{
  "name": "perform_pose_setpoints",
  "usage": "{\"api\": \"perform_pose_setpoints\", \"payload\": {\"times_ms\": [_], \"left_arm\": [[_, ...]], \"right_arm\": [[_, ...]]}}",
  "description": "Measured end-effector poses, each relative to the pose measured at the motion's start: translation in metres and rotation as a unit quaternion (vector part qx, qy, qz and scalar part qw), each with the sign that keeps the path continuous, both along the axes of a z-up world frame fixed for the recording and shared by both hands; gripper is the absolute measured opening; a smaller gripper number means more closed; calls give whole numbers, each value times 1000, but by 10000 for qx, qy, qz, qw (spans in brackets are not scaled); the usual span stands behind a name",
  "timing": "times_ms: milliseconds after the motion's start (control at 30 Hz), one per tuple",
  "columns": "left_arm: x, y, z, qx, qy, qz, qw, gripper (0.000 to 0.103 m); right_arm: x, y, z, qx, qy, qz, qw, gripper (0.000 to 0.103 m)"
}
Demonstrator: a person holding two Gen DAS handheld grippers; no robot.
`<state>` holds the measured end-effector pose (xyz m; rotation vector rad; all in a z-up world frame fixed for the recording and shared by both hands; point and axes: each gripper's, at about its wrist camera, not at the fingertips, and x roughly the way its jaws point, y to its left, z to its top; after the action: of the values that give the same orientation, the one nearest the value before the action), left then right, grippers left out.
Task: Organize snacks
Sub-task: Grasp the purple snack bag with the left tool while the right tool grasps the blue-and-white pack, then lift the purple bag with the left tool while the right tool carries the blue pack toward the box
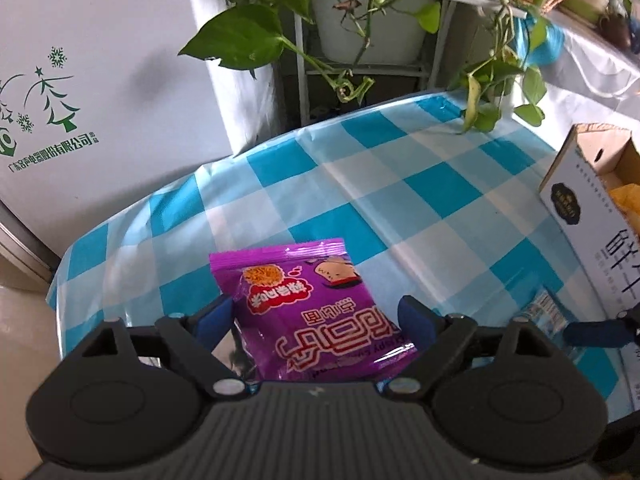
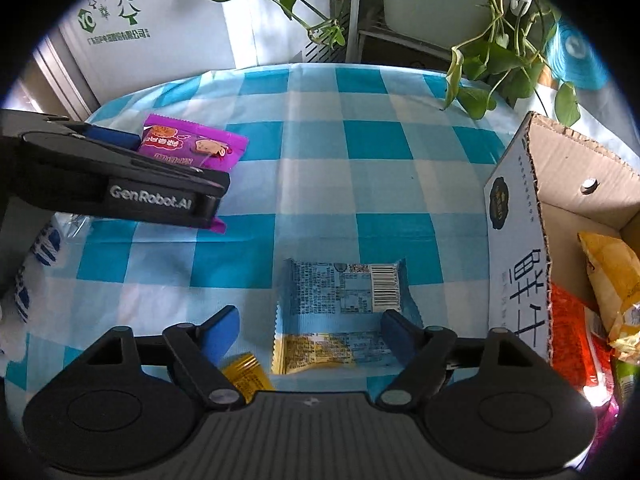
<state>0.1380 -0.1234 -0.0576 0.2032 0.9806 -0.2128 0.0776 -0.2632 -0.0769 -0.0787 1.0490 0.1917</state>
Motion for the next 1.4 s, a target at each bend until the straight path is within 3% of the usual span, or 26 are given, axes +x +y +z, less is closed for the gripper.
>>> {"api": "perform_pose_setpoints", "payload": {"times_ms": [167, 300, 433, 500, 667, 833, 1000, 1233, 1400], "left_arm": [[1, 0, 2, 107, -98, 33, 9999, 89], [3, 0, -4, 170, 8, -7, 9999, 89], [3, 1, -7, 249, -48, -13, 9997, 89], [3, 2, -7, 206, -60, 6, 9998, 84], [1, 14, -2, -102, -77, 14, 9999, 71], [-3, 27, 4, -312, -78, 66, 9995, 70], [-10, 41, 14, -472, -173, 68, 9987, 70], [-24, 62, 24, -454, -390, 66, 9982, 70], [-30, 76, 26, -544, -407, 131, 9976, 70]], "right_arm": [[1, 5, 5, -243, -228, 9, 9994, 85], [6, -3, 2, -157, -77, -261, 9995, 85], [7, 0, -7, -378, 63, -255, 9989, 85], [7, 3, -10, -433, 90, -264, 9987, 86], [6, 9, -8, -304, 34, -165, 9994, 73], [1, 16, -4, -63, -24, 131, 9999, 67], [0, 19, 2, 306, -43, 223, 9993, 64], [-3, 30, 5, 405, -92, 449, 9981, 61], [-1, 32, 6, 526, -45, 519, 9973, 69]]}}
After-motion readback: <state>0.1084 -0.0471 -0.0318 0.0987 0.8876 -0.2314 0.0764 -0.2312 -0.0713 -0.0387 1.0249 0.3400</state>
